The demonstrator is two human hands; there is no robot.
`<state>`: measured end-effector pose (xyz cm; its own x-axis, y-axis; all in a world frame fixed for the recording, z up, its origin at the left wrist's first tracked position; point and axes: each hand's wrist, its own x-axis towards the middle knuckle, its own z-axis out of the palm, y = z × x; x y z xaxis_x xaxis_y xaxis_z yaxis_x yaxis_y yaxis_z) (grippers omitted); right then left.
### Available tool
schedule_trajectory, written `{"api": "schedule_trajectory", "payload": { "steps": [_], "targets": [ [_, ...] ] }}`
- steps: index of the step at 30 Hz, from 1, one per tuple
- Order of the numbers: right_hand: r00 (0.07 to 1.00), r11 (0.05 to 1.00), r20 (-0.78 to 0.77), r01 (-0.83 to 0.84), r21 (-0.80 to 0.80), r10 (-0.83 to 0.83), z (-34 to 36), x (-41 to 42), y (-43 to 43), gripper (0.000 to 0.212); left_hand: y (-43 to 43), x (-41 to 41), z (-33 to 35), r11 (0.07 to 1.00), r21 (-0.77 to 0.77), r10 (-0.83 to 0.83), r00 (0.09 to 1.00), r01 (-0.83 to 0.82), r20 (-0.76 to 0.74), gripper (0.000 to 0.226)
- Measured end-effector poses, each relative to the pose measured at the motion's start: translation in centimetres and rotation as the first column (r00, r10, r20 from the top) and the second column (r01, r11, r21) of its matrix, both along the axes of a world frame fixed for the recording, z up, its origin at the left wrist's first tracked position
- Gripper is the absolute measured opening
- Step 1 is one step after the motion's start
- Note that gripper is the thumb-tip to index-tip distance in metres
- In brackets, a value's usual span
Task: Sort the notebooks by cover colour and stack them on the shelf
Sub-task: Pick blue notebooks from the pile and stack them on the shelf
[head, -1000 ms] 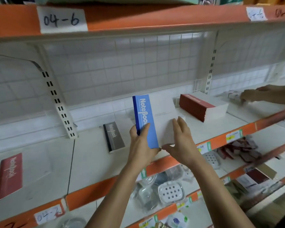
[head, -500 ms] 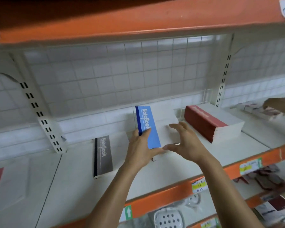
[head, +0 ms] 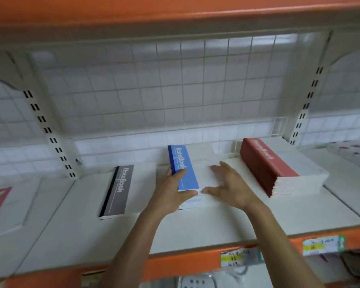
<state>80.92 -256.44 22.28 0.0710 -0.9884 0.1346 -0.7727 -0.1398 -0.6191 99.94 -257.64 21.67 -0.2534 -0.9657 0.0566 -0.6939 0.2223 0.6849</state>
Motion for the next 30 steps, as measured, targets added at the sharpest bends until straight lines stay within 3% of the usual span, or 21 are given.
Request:
{"api": "schedule_trajectory", "payload": {
  "steps": [10,18,21,26,30],
  "targets": [
    [0.998,0.998,-0.012,-0.062,0.005,0.062,-0.7,-0.5,-0.4,0.065,-0.2,-0.3,1.1,0.996,0.083,-0.01,0.999,0.007,0.041,0.071],
    [0.997,0.998,-0.072,-0.031,-0.06,0.027,-0.1,0.4,0.3,0.084,0.5,-0.3,1.5,0.996,0.072,0.058,0.996,-0.054,-0.067,0.082],
    [0.994,0.982,-0.107,-0.045,-0.185,0.025,0.5,2.4,1.0,0.072,1.7,0.7,2.1,0.992,-0.046,0.114,0.992,-0.117,-0.049,0.056],
    [0.986,0.938,-0.072,-0.165,-0.306,0.15,0.6,9.3,2.9,0.047,4.0,5.9,1.3,0.952,-0.149,0.269,0.963,-0.266,0.005,0.055],
    [0.96,0.913,-0.04,-0.276,-0.3,0.277,-0.7,16.8,4.3,0.033,6.8,12.1,0.9,0.893,-0.274,0.393,0.916,-0.358,0.082,0.047]
  ]
}}
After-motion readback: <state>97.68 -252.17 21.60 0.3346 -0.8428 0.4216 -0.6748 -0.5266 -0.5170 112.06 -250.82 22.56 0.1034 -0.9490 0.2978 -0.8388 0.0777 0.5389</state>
